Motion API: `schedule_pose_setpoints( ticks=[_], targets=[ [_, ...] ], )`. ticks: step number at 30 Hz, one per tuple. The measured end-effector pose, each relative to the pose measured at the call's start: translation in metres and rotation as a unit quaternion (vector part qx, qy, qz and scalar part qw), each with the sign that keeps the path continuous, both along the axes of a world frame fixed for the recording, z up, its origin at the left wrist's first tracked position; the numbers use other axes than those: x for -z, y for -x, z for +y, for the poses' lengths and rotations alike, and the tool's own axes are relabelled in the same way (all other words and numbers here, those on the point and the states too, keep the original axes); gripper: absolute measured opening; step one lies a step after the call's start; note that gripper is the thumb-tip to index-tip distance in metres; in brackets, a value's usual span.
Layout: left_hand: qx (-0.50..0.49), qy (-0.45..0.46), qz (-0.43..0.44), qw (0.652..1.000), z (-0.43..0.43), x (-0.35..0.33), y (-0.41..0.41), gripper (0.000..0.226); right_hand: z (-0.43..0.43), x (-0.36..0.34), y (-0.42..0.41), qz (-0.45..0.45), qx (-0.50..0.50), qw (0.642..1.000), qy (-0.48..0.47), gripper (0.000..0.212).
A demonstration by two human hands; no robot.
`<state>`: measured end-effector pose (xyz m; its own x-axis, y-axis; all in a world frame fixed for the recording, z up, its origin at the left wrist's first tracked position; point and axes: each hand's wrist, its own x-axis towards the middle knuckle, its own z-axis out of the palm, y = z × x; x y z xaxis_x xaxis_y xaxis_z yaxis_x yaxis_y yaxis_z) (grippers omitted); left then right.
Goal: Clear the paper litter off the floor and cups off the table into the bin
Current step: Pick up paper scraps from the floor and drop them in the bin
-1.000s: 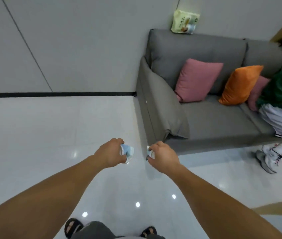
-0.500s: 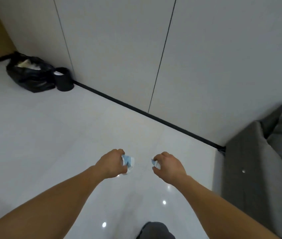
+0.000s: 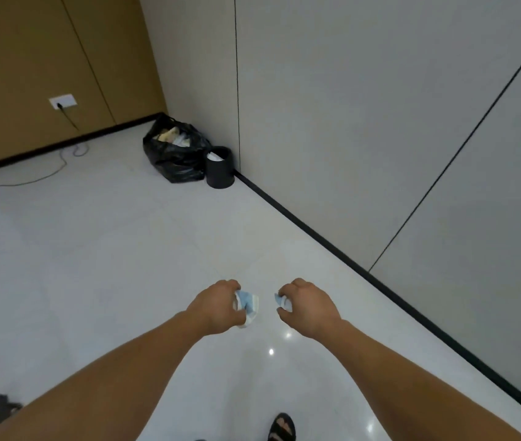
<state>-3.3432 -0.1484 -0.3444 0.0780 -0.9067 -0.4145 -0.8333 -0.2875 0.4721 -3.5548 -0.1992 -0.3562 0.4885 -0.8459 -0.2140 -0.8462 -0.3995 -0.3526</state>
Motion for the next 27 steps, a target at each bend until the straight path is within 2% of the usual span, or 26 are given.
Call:
schedule_pose_setpoints(
  ticks=[10,20,27],
  targets=[
    [-0.062,0.004,0.006,0.998,-0.159,0.01,-0.11,0.072,-0.188,0.002,-0.118,0.011,-0.066,0.998,0.012,0.041],
    [-0.047,0.014,-0.021,0.999,-0.344,-0.001,-0.247,0.064,-0.365,-0.013,-0.25,-0.002,-0.03,0.999,0.018,0.038],
    [-0.039,0.005,-0.019,0.999,-0.485,0.008,-0.3,0.066,-0.501,-0.008,-0.306,0.004,-0.043,0.999,0.009,0.041]
  ],
)
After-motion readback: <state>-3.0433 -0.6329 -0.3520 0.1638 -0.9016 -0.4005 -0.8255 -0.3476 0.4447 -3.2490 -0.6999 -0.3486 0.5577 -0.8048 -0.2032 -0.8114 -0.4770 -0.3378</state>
